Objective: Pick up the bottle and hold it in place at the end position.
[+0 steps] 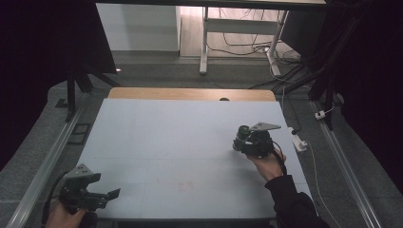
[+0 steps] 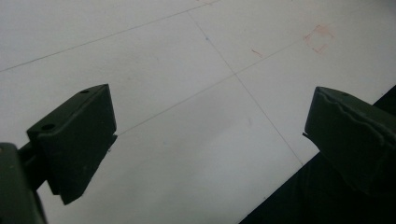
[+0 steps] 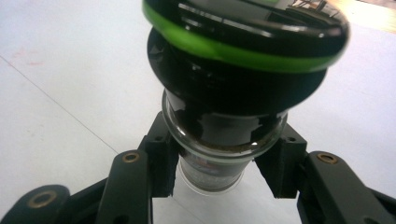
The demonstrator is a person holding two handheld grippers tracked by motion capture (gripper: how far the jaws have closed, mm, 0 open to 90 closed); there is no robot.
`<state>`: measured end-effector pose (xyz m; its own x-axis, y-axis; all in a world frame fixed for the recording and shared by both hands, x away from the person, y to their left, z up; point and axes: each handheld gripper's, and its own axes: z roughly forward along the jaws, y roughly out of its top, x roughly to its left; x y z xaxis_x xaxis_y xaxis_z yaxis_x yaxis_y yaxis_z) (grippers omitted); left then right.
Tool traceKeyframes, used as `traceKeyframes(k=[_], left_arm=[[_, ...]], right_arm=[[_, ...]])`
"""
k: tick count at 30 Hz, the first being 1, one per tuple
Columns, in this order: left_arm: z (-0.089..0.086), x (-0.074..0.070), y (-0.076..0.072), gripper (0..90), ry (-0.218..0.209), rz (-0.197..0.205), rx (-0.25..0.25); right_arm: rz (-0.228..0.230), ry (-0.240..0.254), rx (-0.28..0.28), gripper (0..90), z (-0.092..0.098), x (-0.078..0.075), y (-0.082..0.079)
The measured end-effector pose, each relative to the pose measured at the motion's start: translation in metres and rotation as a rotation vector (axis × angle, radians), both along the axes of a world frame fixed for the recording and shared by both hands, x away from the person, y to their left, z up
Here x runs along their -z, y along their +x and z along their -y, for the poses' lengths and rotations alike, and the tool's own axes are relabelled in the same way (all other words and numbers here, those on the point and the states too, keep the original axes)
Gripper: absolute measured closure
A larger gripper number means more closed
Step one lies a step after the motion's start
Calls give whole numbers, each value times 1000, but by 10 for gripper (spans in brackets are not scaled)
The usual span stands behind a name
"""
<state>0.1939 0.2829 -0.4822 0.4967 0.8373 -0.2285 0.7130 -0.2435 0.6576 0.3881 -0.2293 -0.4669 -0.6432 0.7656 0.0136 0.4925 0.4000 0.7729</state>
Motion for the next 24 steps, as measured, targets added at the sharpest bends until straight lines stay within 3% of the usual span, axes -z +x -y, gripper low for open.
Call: traceKeyframes(k=[13,24], left_arm=[[0,0,0,34,0,-2,0],[0,0,0,35,-1,-3,0]], right_arm=[[-1,-25,-50,531,-30,-2,1],[-6,-13,-95,532,-62,1,6]])
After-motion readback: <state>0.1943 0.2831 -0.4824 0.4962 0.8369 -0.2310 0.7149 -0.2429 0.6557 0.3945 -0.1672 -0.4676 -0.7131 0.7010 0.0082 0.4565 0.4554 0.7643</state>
